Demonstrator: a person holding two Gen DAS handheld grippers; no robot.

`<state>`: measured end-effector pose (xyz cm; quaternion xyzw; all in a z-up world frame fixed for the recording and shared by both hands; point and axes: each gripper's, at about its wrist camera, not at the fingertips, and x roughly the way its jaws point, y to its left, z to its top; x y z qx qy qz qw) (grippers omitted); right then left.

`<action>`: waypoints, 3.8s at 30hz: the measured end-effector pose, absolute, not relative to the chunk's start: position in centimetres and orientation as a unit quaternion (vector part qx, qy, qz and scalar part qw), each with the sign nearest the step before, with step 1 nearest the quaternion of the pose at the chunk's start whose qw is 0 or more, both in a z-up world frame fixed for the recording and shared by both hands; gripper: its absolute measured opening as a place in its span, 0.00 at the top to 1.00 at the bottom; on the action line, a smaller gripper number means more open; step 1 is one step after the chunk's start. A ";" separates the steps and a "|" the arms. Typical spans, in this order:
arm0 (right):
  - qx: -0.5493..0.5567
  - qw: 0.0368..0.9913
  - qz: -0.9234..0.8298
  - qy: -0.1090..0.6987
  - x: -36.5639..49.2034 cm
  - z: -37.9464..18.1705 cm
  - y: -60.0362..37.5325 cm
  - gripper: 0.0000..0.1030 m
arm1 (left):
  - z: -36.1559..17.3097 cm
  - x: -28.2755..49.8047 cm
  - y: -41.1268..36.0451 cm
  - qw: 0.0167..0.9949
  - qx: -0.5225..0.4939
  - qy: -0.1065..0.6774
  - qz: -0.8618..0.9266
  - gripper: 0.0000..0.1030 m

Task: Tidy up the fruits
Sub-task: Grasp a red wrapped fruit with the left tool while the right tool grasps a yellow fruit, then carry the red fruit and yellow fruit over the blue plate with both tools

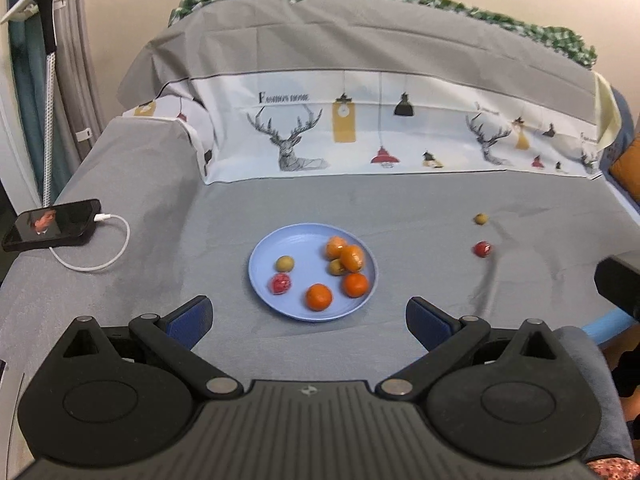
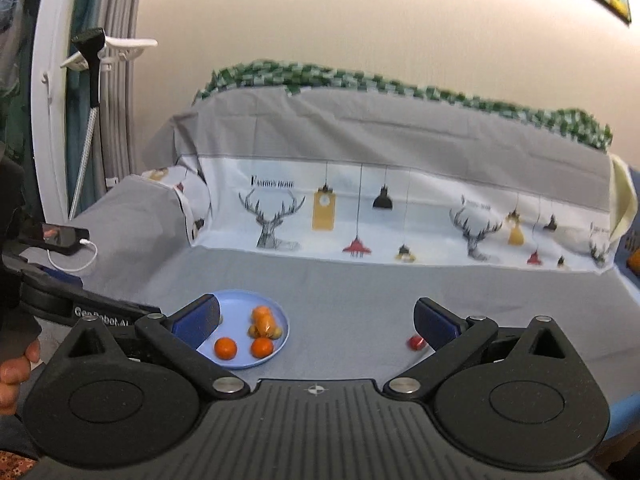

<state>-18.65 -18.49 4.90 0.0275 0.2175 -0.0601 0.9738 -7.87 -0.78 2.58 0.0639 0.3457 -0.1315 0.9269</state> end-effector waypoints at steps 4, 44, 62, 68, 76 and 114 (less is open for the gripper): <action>0.026 0.978 -0.066 0.198 -20.5 5.8 -18.7 0.01 | 3.5 -9.3 -0.9 0.932 0.052 0.331 -0.138 0.00; 0.017 0.950 -0.194 0.243 -10.3 1.2 -33.5 0.01 | 0.4 4.2 -12.8 0.900 0.103 0.398 -0.146 0.00; 0.098 0.906 -0.223 0.345 1.8 -16.7 -52.3 0.01 | -11.6 10.3 -28.8 0.850 0.173 0.427 -0.257 0.00; 0.128 0.935 -0.068 0.324 5.3 -21.2 -54.5 0.01 | -17.0 12.0 -35.2 0.827 0.225 0.423 -0.293 0.00; -0.031 0.937 0.080 0.340 14.6 -26.8 -52.2 0.01 | -22.4 16.2 -37.5 0.816 0.212 0.426 -0.327 0.00; 0.117 0.938 0.007 0.327 -7.0 -4.7 -33.6 0.73 | -0.8 0.5 -9.5 0.872 0.131 0.455 -0.123 0.67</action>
